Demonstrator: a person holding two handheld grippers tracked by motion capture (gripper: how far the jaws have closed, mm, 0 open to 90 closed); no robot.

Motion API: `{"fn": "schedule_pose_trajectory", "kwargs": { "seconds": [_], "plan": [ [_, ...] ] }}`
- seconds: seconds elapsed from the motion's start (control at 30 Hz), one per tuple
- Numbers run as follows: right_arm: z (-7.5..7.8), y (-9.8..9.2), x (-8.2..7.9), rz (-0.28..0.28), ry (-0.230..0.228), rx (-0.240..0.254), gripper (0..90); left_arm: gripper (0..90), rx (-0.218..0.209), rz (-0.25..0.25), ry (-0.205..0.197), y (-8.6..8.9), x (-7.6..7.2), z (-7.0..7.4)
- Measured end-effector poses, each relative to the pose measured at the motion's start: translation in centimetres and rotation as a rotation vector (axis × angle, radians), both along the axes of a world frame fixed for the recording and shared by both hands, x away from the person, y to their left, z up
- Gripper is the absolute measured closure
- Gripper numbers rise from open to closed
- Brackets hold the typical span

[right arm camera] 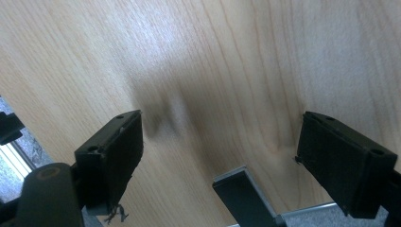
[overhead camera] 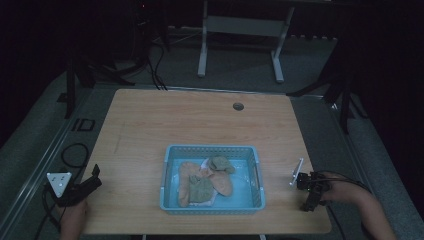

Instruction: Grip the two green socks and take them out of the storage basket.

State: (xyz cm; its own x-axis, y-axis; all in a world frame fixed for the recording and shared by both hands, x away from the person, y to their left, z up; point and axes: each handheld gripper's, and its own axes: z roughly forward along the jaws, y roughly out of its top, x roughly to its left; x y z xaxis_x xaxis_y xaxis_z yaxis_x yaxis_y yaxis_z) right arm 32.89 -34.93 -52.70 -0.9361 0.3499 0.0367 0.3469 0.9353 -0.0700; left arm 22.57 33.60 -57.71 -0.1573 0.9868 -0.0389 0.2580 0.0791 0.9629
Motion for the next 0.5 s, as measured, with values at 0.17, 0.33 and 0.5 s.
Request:
{"fn": "schedule_pose_trajectory", "kwargs": {
  "seconds": [0.17, 0.33, 0.5],
  "plan": [
    [0.9, 0.4, 0.1, 0.017, -0.003, 0.011, 15.0, 1.3, 0.003, -0.002, 0.001, 0.0, 0.0, 0.0],
    [2.2, 1.2, 0.1, 0.042, -0.001, 0.013, 15.0, 1.3, 0.002, -0.003, 0.001, 0.0, 0.0, 0.0],
    [4.1, 2.4, 0.2, 0.065, -0.019, 0.03, 15.0, 1.3, 0.006, -0.004, -0.01, -0.1, -0.1, 0.0]
  ]
}}
